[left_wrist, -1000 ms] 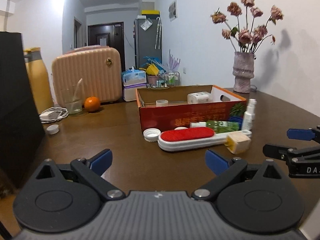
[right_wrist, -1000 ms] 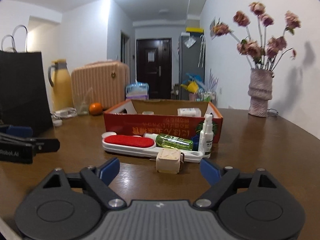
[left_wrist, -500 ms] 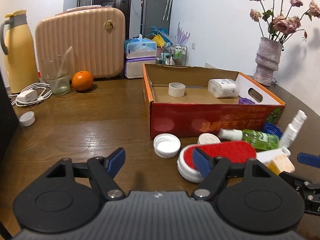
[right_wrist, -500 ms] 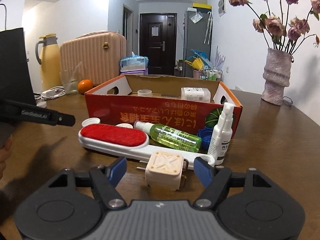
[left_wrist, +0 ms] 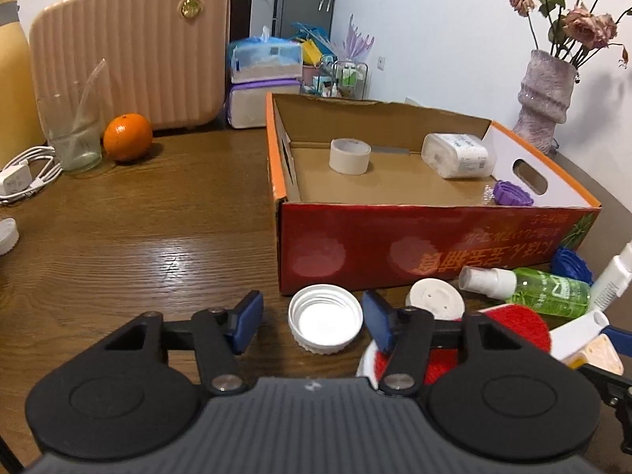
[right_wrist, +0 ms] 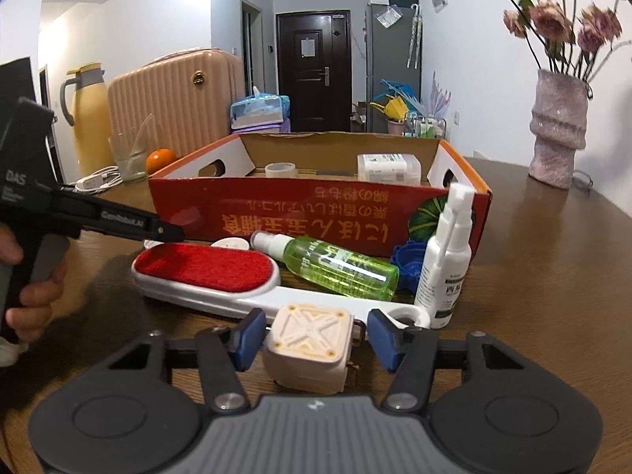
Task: Organize rigid objects
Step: 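Grasp the white screw cap with the left tool while the right tool grasps the beige square plug, then lift the white cap and beige plug and carry both over the box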
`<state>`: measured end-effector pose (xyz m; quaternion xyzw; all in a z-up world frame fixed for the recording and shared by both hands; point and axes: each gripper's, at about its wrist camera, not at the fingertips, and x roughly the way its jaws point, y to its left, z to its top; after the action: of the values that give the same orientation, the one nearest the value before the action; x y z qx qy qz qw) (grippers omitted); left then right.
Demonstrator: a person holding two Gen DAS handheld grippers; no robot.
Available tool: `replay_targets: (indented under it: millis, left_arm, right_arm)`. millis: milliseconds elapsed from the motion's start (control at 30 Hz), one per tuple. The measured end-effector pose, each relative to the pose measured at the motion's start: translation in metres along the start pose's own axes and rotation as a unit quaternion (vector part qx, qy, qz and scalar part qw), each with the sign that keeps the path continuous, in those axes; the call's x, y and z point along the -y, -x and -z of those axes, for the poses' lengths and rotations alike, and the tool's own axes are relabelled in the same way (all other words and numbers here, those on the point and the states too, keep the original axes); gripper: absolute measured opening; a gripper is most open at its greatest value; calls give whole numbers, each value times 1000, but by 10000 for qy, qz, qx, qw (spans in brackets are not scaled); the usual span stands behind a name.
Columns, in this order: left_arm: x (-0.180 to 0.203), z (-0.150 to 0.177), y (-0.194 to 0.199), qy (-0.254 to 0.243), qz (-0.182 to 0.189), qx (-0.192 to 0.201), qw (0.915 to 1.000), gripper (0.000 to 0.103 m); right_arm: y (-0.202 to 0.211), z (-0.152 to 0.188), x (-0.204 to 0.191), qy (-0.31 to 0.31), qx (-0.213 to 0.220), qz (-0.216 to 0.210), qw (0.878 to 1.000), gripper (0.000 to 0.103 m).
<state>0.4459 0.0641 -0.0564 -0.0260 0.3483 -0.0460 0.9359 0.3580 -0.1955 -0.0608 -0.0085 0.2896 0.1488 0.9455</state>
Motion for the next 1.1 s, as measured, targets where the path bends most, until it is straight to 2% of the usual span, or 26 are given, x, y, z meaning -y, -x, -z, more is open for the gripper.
replay_targets:
  millis: [100, 333, 367, 400, 667, 833, 900, 967, 1100]
  left_arm:
    - [1, 1, -4, -91, -64, 2, 9999, 41]
    - [5, 6, 7, -202, -181, 203, 9994, 40]
    - [5, 6, 13, -215, -230, 285, 9991, 40]
    - [6, 7, 20, -227, -258, 362, 9988, 40]
    - [24, 31, 108, -256, -292, 1138, 9927, 40]
    - [43, 61, 163, -234, -112, 1421, 9895, 40]
    - [52, 75, 183, -246, -69, 1535, 9878, 40]
    - [61, 92, 206, -260, -179, 1765, 9838, 40]
    - [80, 127, 244, -311, -625, 2346, 9696, 41]
  right_arm:
    - [0, 1, 2, -27, -27, -53, 10000, 57]
    - [2, 3, -4, 122, 25, -81, 9999, 53]
    - [4, 3, -4, 117, 33, -98, 9999, 51]
    - [8, 4, -4, 115, 84, -130, 9998, 42]
    - [44, 17, -11, 131, 278, -137, 9994, 40]
    - [88, 33, -23, 162, 705, -143, 9973, 40]
    - [110, 41, -30, 255, 1012, -132, 9945, 40]
    - [128, 48, -36, 331, 1281, -104, 9911, 40]
    - [158, 58, -42, 397, 1666, -60, 9852, 40]
